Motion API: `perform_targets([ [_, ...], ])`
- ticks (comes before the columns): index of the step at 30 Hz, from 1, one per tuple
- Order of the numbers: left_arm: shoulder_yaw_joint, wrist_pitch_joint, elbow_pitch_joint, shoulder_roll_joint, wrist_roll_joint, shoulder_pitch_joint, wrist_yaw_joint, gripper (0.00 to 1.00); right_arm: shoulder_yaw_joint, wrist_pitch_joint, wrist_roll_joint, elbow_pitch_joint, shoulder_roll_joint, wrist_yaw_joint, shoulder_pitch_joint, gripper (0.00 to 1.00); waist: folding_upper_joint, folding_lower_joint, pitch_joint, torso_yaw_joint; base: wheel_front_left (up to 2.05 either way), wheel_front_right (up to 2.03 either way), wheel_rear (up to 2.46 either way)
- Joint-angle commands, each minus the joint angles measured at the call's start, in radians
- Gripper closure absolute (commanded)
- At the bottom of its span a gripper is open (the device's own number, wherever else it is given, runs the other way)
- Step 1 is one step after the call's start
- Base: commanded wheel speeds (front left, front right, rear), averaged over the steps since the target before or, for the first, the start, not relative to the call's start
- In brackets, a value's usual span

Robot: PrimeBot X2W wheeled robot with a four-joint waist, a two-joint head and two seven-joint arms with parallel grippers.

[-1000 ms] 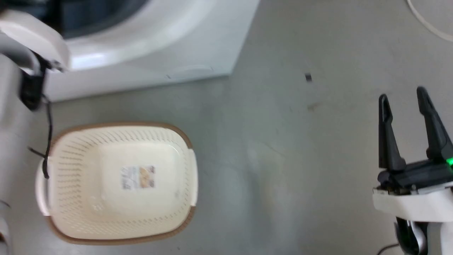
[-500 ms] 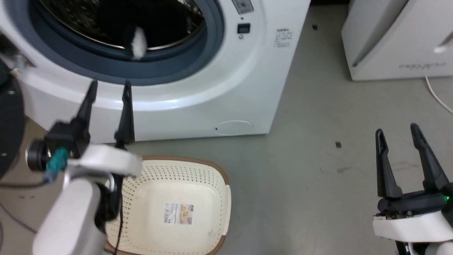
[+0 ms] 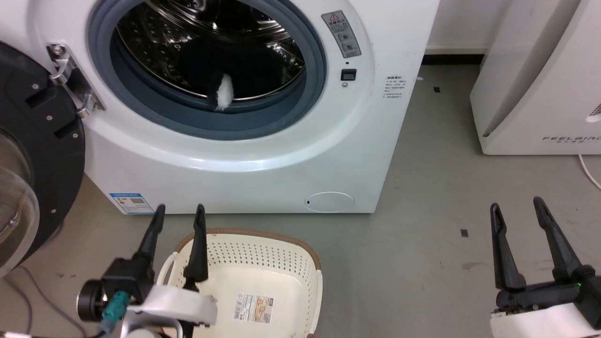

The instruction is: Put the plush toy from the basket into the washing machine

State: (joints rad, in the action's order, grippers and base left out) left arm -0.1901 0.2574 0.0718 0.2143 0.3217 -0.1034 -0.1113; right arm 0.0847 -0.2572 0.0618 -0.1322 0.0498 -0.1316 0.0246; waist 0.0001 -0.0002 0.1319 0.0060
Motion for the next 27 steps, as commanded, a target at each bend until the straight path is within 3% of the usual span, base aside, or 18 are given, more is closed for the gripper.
perform_targets([
  [1,0.009,0.004,-0.002,-0.013,-0.022,0.028,0.009,0.0,-0.001,-0.005,0.005,0.007,0.0,0.001,0.02,0.0,-0.0001,0.0002,-0.013,0.005,0.0,0.0,0.0],
  [13,0.068,0.004,0.027,-0.088,-0.121,0.097,0.074,0.0,-0.017,-0.005,0.01,0.027,0.0,0.001,0.053,0.0,-0.0001,0.0002,-0.047,0.018,0.0,0.0,0.0],
  [14,0.068,0.0,0.026,-0.089,-0.119,0.085,0.072,1.0,-0.017,0.0,0.01,0.024,0.0,0.0,0.038,1.0,-0.0001,0.0002,-0.047,0.017,0.0,0.0,0.0],
  [27,0.077,-0.022,0.019,-0.095,-0.133,0.086,0.075,1.0,-0.022,0.02,0.004,0.033,0.0,0.0,0.033,1.0,-0.0001,0.0002,-0.055,0.016,0.0,0.0,0.0],
])
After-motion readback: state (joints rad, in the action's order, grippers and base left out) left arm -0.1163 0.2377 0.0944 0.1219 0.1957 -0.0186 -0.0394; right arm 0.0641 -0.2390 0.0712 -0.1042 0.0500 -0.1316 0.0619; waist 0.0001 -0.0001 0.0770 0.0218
